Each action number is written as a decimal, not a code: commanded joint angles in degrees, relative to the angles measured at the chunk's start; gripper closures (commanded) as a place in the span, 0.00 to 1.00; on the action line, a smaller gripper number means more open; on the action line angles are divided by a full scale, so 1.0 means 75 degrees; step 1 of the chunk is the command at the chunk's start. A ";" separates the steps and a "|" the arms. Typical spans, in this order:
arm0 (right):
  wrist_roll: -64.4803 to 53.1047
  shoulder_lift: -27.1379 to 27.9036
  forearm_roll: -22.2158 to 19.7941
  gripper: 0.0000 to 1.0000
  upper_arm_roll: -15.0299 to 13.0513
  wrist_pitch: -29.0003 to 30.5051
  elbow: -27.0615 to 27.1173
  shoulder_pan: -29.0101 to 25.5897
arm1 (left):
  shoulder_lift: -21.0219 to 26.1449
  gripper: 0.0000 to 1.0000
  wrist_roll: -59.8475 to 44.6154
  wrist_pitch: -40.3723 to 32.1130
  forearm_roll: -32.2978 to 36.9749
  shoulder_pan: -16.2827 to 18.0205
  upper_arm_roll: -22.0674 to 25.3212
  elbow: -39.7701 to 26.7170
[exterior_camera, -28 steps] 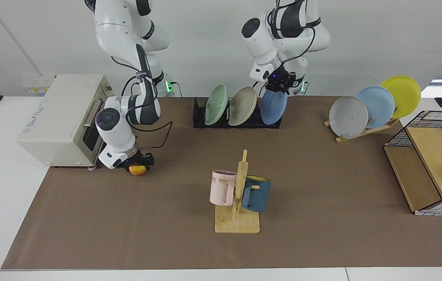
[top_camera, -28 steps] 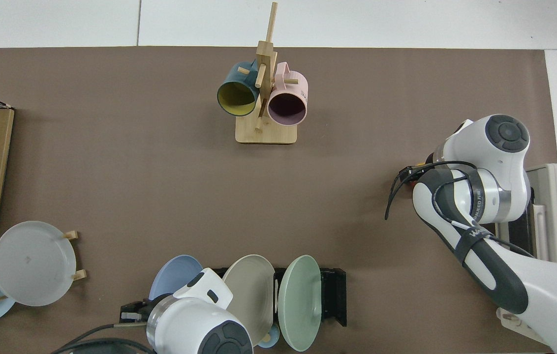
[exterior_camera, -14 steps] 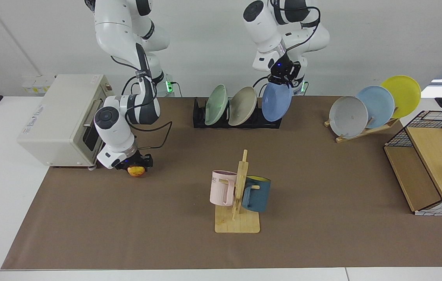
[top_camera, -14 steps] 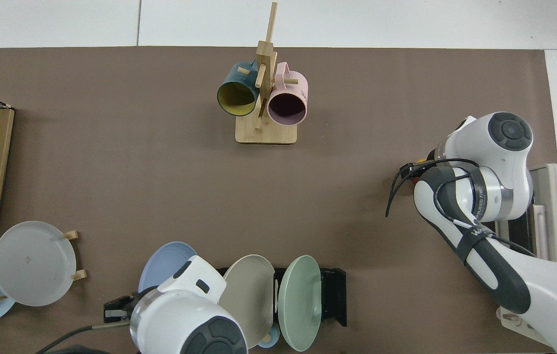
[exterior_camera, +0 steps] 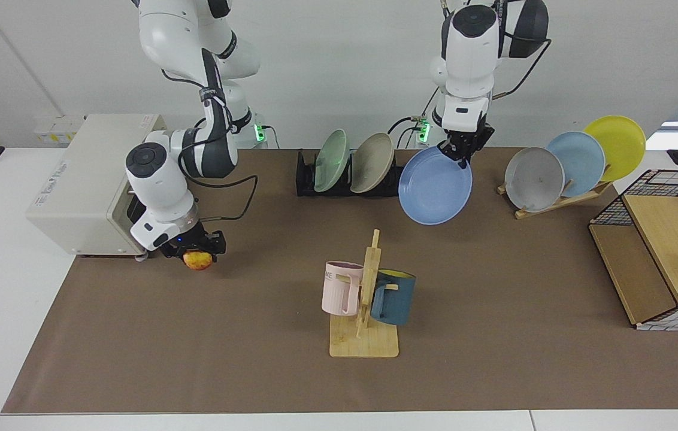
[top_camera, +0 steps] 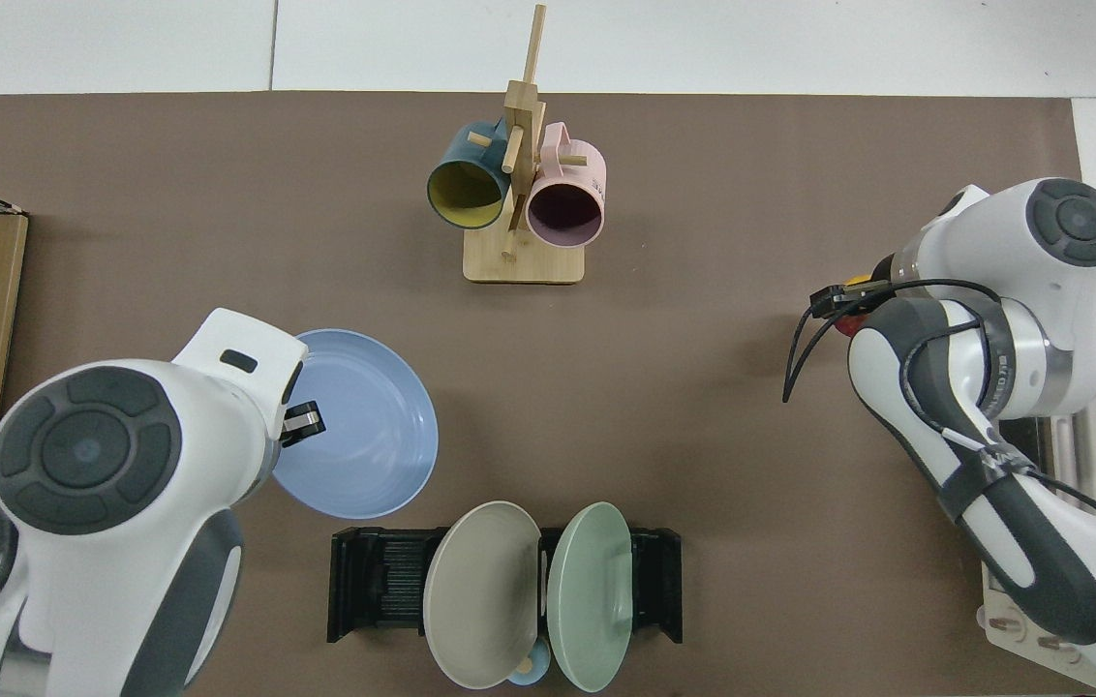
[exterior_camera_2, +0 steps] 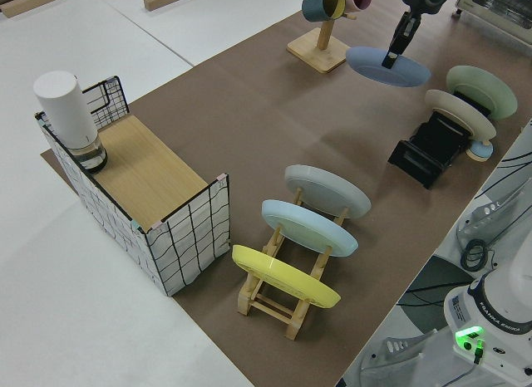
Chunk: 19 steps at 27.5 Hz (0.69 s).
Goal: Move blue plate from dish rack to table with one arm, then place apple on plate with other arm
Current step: 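Lift the blue plate out of the rack with the left gripper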
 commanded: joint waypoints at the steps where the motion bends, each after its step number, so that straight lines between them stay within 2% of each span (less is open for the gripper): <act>1: -0.0025 -0.0499 0.0026 1.00 0.0029 -0.0794 0.0209 -0.0068 | 0.0105 1.00 -0.0611 0.0638 -0.1249 -0.0008 0.0001 -0.0076; 5: -0.0013 -0.0874 0.0038 1.00 0.0018 -0.1415 0.0350 -0.0068 | 0.0198 1.00 -0.0693 0.1482 -0.1919 -0.0008 -0.0022 -0.0439; 8: -0.0013 -0.1120 0.0026 1.00 0.0017 -0.1744 0.0444 -0.0068 | 0.0689 1.00 -0.0880 0.2395 -0.1955 -0.0183 -0.0105 -0.0743; 11: -0.0013 -0.1296 -0.0056 1.00 0.0017 -0.1921 0.0491 -0.0068 | 0.1052 1.00 -0.1032 0.2970 -0.1979 -0.0441 -0.0116 -0.0850; 16: -0.0013 -0.1367 -0.0080 1.00 0.0017 -0.1968 0.0479 -0.0079 | 0.2236 1.00 -0.1430 0.4340 -0.1850 -0.1120 -0.0163 -0.1119; 19: -0.0013 -0.1367 -0.0080 1.00 0.0017 -0.1968 0.0479 -0.0068 | 0.2308 1.00 -0.1455 0.4753 -0.1838 -0.1308 -0.0163 -0.1458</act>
